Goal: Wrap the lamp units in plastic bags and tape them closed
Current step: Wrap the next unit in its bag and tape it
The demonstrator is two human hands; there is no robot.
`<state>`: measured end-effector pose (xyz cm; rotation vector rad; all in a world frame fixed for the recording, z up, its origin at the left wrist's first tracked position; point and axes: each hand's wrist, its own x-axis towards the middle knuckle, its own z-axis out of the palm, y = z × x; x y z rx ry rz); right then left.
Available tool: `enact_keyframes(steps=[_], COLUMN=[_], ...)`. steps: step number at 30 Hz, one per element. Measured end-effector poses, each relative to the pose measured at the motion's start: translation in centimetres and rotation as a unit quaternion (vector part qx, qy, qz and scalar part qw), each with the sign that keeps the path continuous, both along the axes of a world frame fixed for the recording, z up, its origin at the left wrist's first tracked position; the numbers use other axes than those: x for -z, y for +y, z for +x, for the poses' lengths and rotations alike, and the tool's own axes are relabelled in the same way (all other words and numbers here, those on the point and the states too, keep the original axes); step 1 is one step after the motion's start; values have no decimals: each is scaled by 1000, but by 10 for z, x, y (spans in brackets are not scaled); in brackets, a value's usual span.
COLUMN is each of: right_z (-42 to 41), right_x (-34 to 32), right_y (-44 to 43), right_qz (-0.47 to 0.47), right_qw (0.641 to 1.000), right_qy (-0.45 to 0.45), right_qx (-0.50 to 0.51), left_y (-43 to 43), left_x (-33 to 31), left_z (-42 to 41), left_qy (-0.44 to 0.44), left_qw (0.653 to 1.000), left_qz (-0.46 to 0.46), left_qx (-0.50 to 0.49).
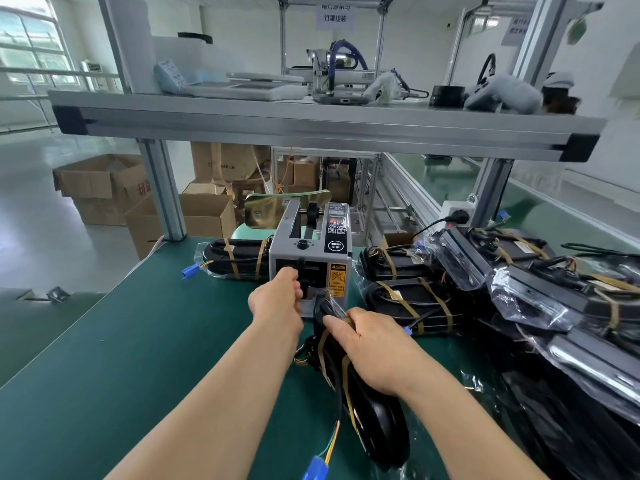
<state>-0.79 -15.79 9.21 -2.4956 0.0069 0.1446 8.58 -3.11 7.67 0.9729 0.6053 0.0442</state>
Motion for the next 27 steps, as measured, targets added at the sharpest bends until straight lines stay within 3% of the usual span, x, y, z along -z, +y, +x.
enact_keyframes(steps=[7, 12, 20, 27], right_z=[-2, 4, 9, 12], right_x=[-4, -11, -11, -7], right_y=[-1, 10, 14, 12], right_qz=[-18, -23, -25, 14], right_qw=[993, 988, 986, 989], right_qy=[-113, -141, -148, -122], right_qx=[24, 61, 73, 77], left_y=[36, 36, 29, 28], left_x=[-4, -2, 5, 5], left_z=[-52, -68, -58, -50], left_qy=[-189, -189, -188, -186], left_qw=[958, 931, 925, 897], left_qz=[106, 173, 201, 307], left_qx=[188, 261, 264, 259])
